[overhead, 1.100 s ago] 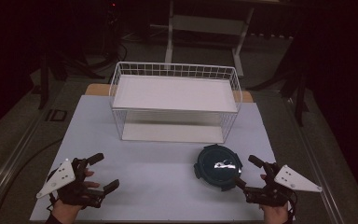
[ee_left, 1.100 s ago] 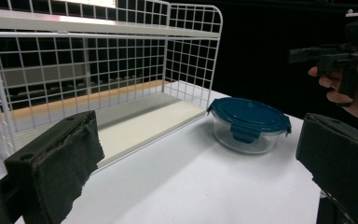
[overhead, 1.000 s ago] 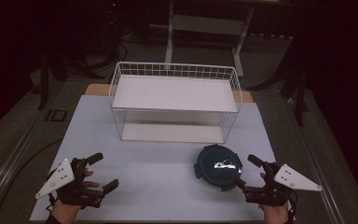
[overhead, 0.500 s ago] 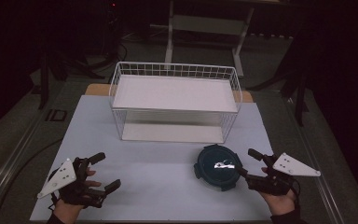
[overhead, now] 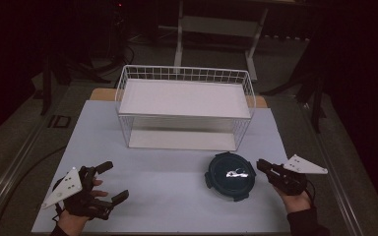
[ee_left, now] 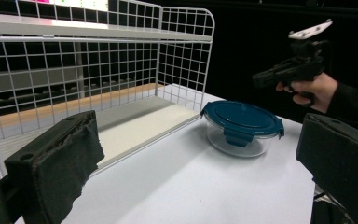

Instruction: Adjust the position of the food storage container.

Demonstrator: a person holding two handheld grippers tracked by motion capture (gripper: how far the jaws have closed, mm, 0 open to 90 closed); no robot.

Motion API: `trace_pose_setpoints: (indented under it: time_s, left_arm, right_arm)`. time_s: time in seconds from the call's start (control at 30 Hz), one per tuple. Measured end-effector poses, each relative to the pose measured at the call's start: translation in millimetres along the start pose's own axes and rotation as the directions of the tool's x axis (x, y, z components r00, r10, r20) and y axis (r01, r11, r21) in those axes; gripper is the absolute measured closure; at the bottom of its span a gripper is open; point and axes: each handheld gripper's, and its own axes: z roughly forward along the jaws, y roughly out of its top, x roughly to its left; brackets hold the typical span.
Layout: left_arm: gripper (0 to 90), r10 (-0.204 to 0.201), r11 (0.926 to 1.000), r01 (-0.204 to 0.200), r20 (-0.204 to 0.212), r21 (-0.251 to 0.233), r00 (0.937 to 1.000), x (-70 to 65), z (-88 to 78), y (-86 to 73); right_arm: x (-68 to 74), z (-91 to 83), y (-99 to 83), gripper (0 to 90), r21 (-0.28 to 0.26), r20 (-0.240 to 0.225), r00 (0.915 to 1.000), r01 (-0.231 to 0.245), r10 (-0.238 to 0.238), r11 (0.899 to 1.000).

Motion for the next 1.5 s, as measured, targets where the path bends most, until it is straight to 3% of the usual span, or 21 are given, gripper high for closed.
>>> trace_pose_setpoints:
  time_s: [0.07, 0.17, 0.4, 0.47, 0.57, 0.63, 0.93, 1.03, 1.3, 1.5]
  left_arm:
    - [0.2, -0.002, 1.0, 0.002, 0.004, -0.001, 1.0, 0.2, 0.2, -0.2]
    - [0.1, 0.0, 1.0, 0.0, 0.005, 0.0, 1.0, 0.1, 0.1, -0.3]
    - [0.2, -0.006, 1.0, 0.006, 0.013, 0.005, 0.9999, 0.8, 0.7, -1.2]
    - [0.2, -0.006, 1.0, 0.006, 0.015, 0.004, 0.9999, 0.5, 0.9, -1.4]
    - [0.2, -0.009, 0.9999, 0.009, 0.019, 0.008, 0.9998, 0.5, 1.6, -2.2]
    - [0.2, -0.01, 0.9999, 0.009, 0.021, 0.012, 0.9997, 0.7, 2.4, -2.5]
    - [0.1, -0.011, 0.9997, 0.011, 0.032, 0.023, 0.9994, -0.1, 5.4, -3.9]
    - [0.1, -0.014, 0.9996, 0.013, 0.032, 0.025, 0.9994, 0.1, 6.0, -4.4]
    - [0.2, -0.017, 0.9996, 0.017, 0.033, 0.025, 0.9993, 0.0, 6.0, -4.8]
    - [0.2, -0.016, 0.9994, 0.014, 0.037, 0.033, 0.9992, -0.8, 8.3, -5.3]
  right_arm:
    - [-5.2, 4.6, -6.0, 89.5, 0.028, 0.019, 0.9998, -0.01, 0.01, 1.0]
    - [-10.5, 12.1, -16.5, 89.8, 0.064, 0.041, 0.9988, -0.03, 0.028, 0.998]
    - [-13.3, 27.0, -33.3, 90.0, 0.123, 0.026, 0.998, -0.061, 0.058, 0.991]
    - [-11.3, 29.6, -34.8, 90.0, 0.132, 0.022, 0.9987, -0.05, 0.047, 0.99]
    - [-11.2, 29.0, -35.4, 90.0, 0.131, 0.016, 0.9981, -0.061, 0.059, 0.99]
    - [-11.4, 28.8, -36.6, 90.0, 0.127, -0.001, 0.9957, -0.092, 0.093, 0.988]
    - [4.1, 31.4, -35.4, 90.0, 0.134, -0.052, 0.9948, -0.08, 0.088, 0.988]
    - [5.0, 29.9, -36.5, 90.0, 0.135, -0.073, 0.9937, -0.075, 0.085, 0.988]
    - [5.6, 29.1, -34.2, 90.0, 0.131, -0.072, 0.9952, -0.057, 0.067, 0.99]
    - [5.3, 28.7, -34.9, 90.0, 0.122, -0.091, 0.9918, -0.078, 0.089, 0.989]
